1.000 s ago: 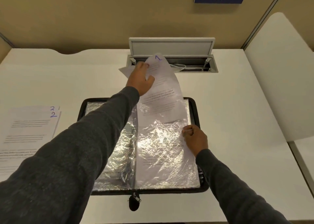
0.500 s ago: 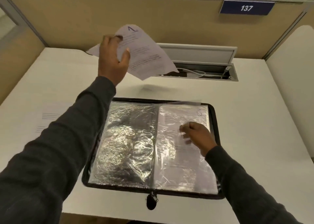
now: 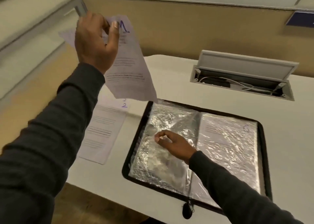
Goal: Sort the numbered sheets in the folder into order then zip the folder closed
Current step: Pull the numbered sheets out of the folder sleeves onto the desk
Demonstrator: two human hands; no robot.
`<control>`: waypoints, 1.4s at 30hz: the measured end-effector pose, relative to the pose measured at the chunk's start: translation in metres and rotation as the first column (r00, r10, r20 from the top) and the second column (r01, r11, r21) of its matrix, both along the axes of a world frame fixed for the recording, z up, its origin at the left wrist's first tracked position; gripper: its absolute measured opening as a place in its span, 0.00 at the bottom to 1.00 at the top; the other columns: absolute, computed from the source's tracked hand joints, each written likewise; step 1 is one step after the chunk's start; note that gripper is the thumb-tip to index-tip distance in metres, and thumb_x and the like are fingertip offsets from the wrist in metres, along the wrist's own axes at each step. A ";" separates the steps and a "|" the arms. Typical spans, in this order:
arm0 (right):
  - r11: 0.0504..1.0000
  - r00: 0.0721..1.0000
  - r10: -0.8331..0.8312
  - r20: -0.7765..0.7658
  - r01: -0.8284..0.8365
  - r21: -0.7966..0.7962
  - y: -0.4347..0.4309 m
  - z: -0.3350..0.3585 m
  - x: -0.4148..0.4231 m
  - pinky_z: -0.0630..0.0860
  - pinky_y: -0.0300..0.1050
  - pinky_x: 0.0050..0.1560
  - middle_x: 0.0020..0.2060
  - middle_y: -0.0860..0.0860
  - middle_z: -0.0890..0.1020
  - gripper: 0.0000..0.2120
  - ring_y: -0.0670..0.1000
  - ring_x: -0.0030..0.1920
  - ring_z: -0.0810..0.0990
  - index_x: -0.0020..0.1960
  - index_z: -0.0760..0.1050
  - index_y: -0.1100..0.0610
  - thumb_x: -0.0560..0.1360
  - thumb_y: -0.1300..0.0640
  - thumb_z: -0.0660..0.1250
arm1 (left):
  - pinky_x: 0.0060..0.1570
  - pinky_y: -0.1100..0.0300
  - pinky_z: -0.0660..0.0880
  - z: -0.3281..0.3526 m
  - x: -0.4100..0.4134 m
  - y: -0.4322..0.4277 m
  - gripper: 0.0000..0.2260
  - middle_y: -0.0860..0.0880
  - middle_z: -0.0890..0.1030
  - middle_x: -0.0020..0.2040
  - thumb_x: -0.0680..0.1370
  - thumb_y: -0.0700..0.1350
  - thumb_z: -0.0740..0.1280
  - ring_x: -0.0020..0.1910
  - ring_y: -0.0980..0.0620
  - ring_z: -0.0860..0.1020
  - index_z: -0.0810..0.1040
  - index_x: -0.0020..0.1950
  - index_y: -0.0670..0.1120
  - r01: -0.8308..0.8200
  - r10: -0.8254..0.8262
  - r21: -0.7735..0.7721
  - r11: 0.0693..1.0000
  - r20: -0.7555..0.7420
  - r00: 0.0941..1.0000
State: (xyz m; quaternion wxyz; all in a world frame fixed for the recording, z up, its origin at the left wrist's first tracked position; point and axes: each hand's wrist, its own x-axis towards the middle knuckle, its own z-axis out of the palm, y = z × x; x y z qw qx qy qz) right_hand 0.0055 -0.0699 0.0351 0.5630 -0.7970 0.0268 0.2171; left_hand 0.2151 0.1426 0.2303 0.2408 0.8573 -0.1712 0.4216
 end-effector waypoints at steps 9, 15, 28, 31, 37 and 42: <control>0.822 0.934 0.355 -0.042 -0.333 -0.461 0.036 -0.038 0.002 0.63 0.55 0.74 0.80 0.59 0.58 0.28 0.59 0.81 0.53 0.69 0.73 0.55 0.78 0.37 0.64 | 0.36 0.54 0.62 -0.080 0.027 0.059 0.21 0.44 0.72 0.35 0.79 0.57 0.60 0.39 0.44 0.70 0.72 0.34 0.42 0.155 0.043 0.368 0.917 -0.475 0.879; 0.797 0.942 0.335 -0.008 -0.289 -0.530 0.044 -0.045 0.000 0.57 0.55 0.78 0.82 0.56 0.52 0.27 0.59 0.81 0.50 0.71 0.73 0.53 0.78 0.37 0.64 | 0.48 0.53 0.71 -0.173 0.024 0.078 0.20 0.41 0.80 0.47 0.80 0.60 0.59 0.50 0.41 0.77 0.73 0.38 0.46 0.308 0.262 0.574 0.759 -0.702 0.662; 0.781 0.941 0.337 0.035 -0.259 -0.568 0.045 -0.060 -0.012 0.48 0.58 0.80 0.82 0.52 0.47 0.30 0.57 0.81 0.43 0.75 0.68 0.46 0.76 0.37 0.66 | 0.60 0.50 0.67 -0.254 0.010 0.098 0.25 0.42 0.65 0.69 0.79 0.64 0.57 0.62 0.41 0.70 0.74 0.64 0.45 0.318 0.457 0.683 0.657 -0.697 0.553; 0.800 0.944 0.326 0.054 -0.245 -0.548 0.044 -0.061 -0.014 0.49 0.56 0.80 0.82 0.53 0.48 0.29 0.57 0.81 0.44 0.74 0.68 0.46 0.77 0.37 0.65 | 0.62 0.49 0.66 -0.257 0.001 0.097 0.26 0.40 0.56 0.76 0.79 0.63 0.58 0.65 0.40 0.68 0.70 0.67 0.45 0.278 0.444 0.647 0.710 -0.718 0.535; 0.868 0.981 0.136 0.141 -0.049 -0.494 0.032 -0.059 -0.023 0.57 0.53 0.79 0.81 0.51 0.55 0.27 0.53 0.81 0.54 0.73 0.69 0.45 0.77 0.38 0.66 | 0.67 0.47 0.64 -0.255 -0.018 0.086 0.27 0.39 0.52 0.79 0.79 0.62 0.58 0.70 0.39 0.65 0.66 0.71 0.45 0.213 0.450 0.600 0.771 -0.750 0.485; 0.833 0.985 -0.053 0.166 0.136 -0.537 -0.002 -0.058 -0.028 0.68 0.56 0.72 0.74 0.54 0.71 0.25 0.57 0.73 0.69 0.69 0.74 0.49 0.76 0.39 0.68 | 0.64 0.47 0.66 -0.250 -0.044 0.043 0.28 0.39 0.59 0.76 0.79 0.63 0.57 0.68 0.39 0.67 0.66 0.71 0.44 0.266 0.336 0.544 0.796 -0.762 0.553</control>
